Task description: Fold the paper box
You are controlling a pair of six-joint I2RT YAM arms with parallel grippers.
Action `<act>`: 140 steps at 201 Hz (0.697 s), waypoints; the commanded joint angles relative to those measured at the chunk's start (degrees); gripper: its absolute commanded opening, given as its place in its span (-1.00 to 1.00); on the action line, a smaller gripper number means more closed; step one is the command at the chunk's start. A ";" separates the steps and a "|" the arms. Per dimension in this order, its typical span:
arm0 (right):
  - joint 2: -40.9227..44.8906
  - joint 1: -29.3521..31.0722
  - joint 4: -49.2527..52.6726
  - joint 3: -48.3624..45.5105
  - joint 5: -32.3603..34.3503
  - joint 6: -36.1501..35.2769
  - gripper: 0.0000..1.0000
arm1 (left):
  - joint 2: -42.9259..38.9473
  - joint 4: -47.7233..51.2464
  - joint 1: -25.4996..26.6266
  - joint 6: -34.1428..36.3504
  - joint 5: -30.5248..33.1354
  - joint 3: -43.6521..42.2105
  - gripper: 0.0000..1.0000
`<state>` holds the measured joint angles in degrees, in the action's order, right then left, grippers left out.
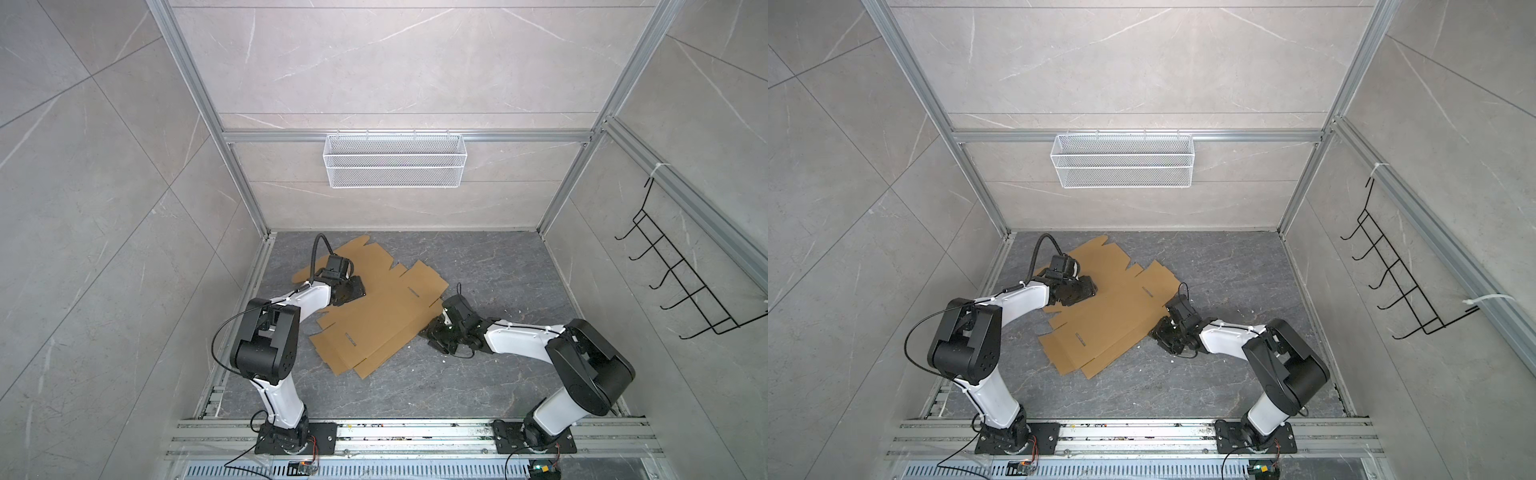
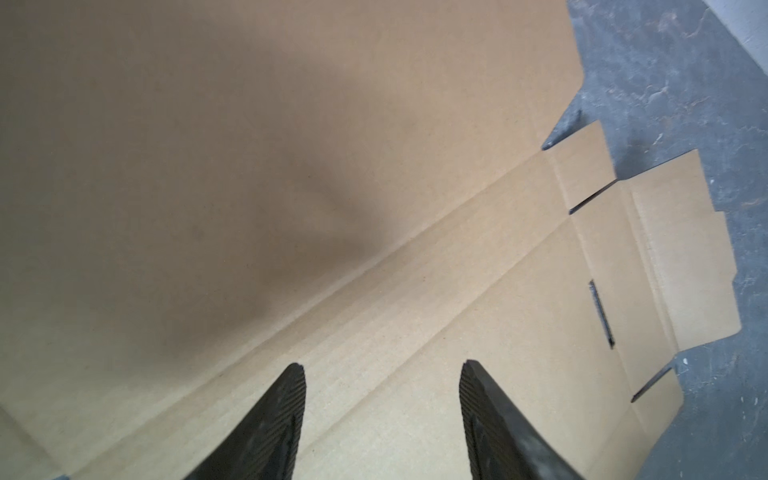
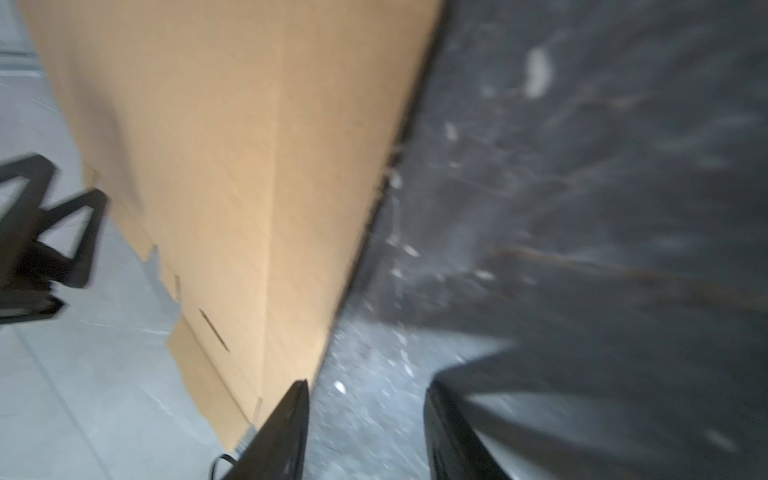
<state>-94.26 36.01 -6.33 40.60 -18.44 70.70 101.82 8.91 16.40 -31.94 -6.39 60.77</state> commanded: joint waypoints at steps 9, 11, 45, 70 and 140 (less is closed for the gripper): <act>-5.00 1.37 -9.28 -0.76 2.26 7.11 -0.10 | 0.60 -2.53 -0.14 -1.54 -0.28 -3.16 0.24; -5.26 1.44 -9.61 -0.67 2.37 7.34 -0.11 | 0.58 -2.57 -0.10 -1.61 -0.29 -3.33 0.24; -8.51 3.21 -12.39 1.79 5.43 8.53 -0.16 | 0.16 -3.72 -0.12 -3.10 -1.38 -6.42 0.24; -10.15 3.81 -15.47 2.09 5.84 8.86 -0.26 | -0.93 -4.44 -0.14 -4.30 -2.37 -9.05 0.24; -5.72 3.70 -8.33 3.48 6.22 -0.25 -0.66 | -6.53 -3.21 0.80 -6.60 -4.17 -14.23 0.24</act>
<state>-102.24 39.38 -19.99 42.57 -12.99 75.59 97.06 0.05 16.21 -36.16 -7.64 48.71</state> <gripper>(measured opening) 0.190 0.620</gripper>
